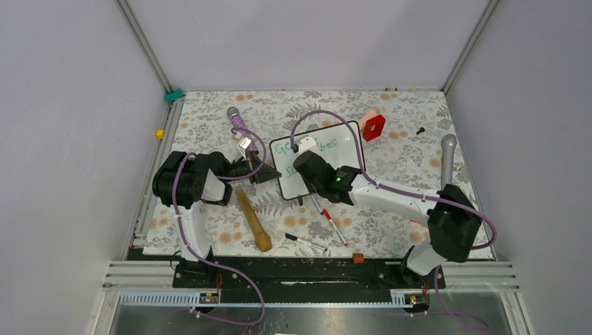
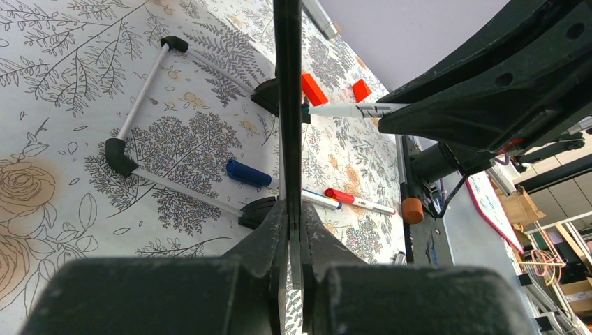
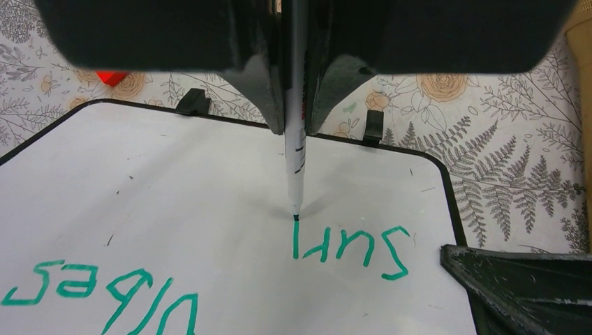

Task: Write a sentence on the whiteboard

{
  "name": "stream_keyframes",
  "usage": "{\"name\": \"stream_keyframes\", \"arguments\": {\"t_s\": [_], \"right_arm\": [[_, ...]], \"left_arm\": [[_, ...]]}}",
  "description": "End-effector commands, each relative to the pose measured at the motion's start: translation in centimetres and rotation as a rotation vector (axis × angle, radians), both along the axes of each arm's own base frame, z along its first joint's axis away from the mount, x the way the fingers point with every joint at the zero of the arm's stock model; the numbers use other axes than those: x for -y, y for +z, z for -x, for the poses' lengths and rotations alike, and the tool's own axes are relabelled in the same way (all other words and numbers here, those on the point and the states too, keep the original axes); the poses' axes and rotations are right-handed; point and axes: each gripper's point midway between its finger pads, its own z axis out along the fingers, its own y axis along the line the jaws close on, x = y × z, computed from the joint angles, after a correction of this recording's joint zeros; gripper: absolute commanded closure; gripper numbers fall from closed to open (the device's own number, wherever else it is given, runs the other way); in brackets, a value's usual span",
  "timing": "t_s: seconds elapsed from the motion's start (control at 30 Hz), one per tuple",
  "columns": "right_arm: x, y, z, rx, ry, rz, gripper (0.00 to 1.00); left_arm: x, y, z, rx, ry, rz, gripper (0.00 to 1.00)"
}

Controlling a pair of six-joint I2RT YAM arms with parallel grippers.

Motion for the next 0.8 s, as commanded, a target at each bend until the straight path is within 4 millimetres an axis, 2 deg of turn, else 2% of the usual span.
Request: {"name": "stream_keyframes", "arguments": {"t_s": [0.0,0.77], "right_arm": [[0.6,-0.1,0.7,-0.017,-0.011,-0.005,1.00],[-0.8,2.4,-1.7,0.042,-0.016,0.003,1.00]], "left_arm": [[0.1,-0.6,-0.2,0.041,-0.010,-0.012,0.99],[0.1,-0.6,-0.1,0.038,-0.011,-0.012,0.99]]}}
